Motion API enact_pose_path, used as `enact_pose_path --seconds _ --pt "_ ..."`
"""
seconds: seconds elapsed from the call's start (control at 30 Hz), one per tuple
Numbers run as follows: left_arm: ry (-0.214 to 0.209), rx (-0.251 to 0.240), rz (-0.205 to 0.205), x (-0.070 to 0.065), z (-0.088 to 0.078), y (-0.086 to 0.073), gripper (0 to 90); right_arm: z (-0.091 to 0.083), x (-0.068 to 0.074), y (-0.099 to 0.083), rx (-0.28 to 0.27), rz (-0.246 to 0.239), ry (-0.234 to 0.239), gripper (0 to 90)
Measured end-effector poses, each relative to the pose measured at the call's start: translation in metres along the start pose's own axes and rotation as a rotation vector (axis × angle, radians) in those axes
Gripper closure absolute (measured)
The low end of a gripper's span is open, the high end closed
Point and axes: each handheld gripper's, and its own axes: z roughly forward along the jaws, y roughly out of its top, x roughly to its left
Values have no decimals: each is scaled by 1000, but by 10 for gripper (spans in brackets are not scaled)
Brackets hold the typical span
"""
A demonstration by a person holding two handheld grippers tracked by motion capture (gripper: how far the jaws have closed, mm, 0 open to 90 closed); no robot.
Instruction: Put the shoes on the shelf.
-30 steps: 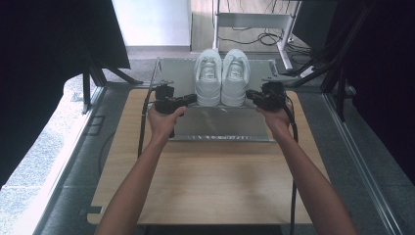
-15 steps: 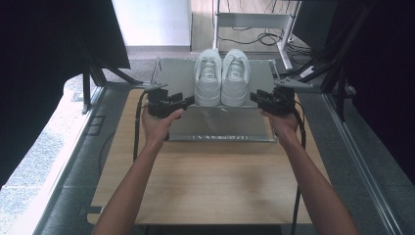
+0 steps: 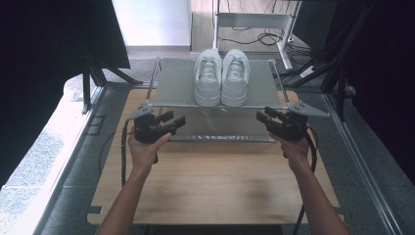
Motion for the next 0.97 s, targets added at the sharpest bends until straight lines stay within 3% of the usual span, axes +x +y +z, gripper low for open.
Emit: enact_pose_path --seconds 0.1,0.13,0.3,0.4,0.6,0.73,0.83,0.97 --pt "7 30 33 -4 -5 -11 385 -12 -1 -15 -4 0 -4 543" --pt "3 48 44 -5 -8 -21 385 -20 -2 -27 -2 12 1 537" --pt "-8 67 24 -7 -15 -43 384 -32 -4 -46 22 3 -13 522" --pt "-13 84 1 -6 -19 -61 382 -38 -8 -62 36 28 -15 514" --pt "-13 84 -14 -2 -21 -65 377 -38 -15 -75 39 65 -26 499" --pt "-17 86 -14 -2 -23 -70 372 -40 -14 -75 30 53 -37 485" --pt "-11 93 -36 4 -24 -77 367 -42 -13 -80 37 46 -62 464" --pt "-2 115 -49 7 -23 -84 347 -40 -16 -94 87 46 -81 444"
